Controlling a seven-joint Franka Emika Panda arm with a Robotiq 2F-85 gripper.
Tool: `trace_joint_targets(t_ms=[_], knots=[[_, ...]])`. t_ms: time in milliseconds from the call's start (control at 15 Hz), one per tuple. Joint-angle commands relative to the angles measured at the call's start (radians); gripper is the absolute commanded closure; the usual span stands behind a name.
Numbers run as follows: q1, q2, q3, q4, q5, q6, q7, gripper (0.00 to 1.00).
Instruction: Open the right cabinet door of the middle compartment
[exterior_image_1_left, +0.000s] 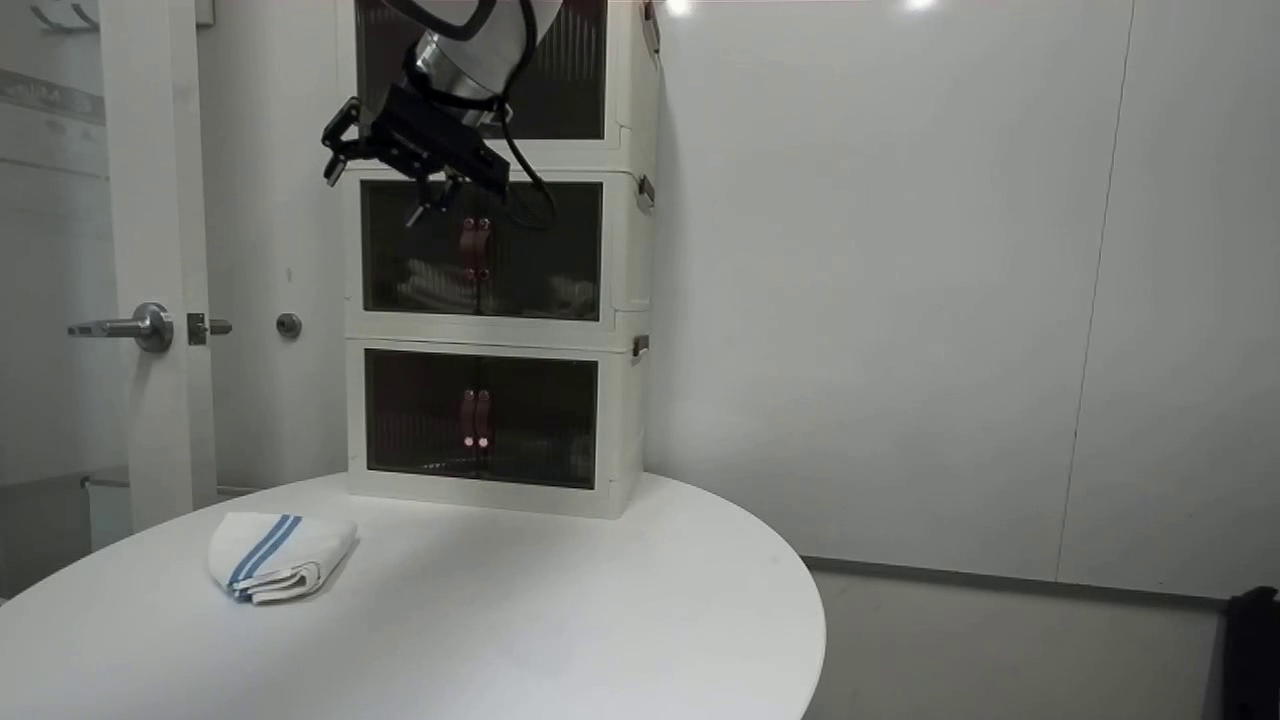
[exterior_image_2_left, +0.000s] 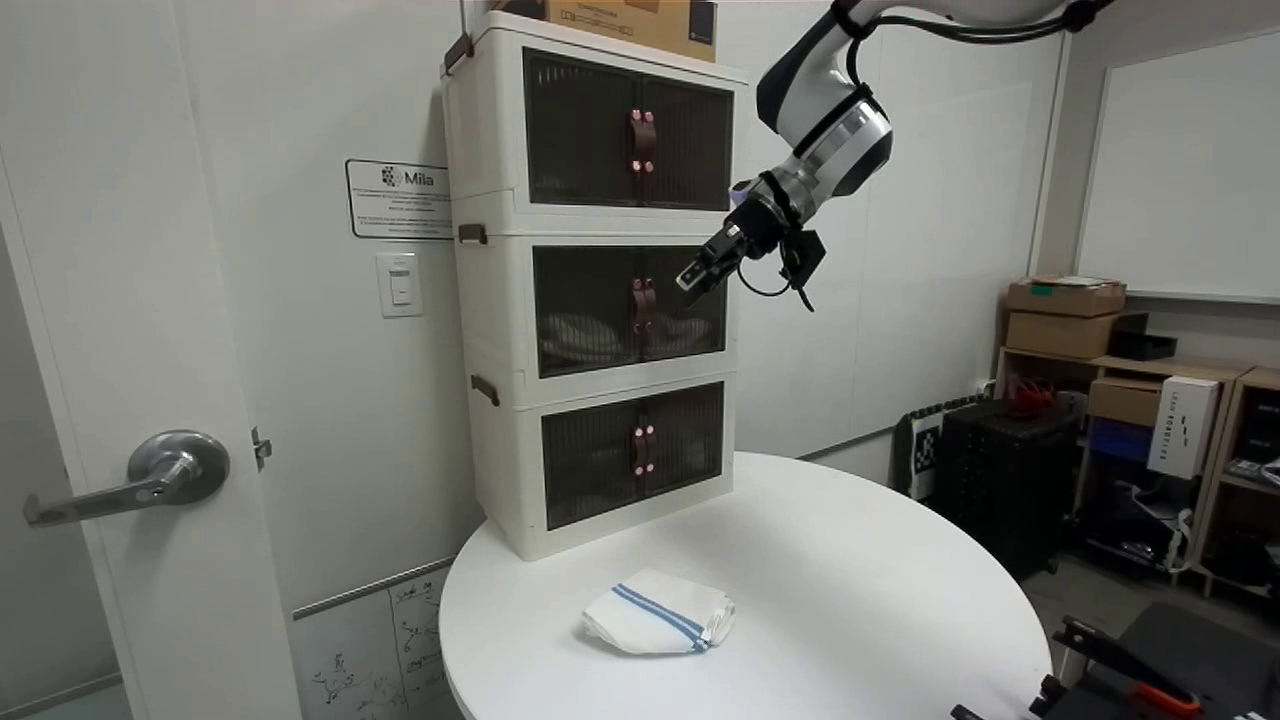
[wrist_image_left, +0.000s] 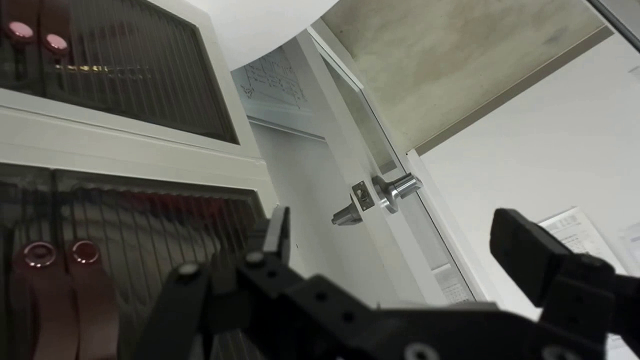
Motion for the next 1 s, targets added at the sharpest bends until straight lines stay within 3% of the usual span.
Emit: trace_joint_targets(t_ms=[0,933], knots=[[-0.025,0.043,0.003,0.044,0.057,-0.023,-0.067,0.0],[-0.045,0.138,0.009,0.143,0.099,0.058,-0.092,0.0]])
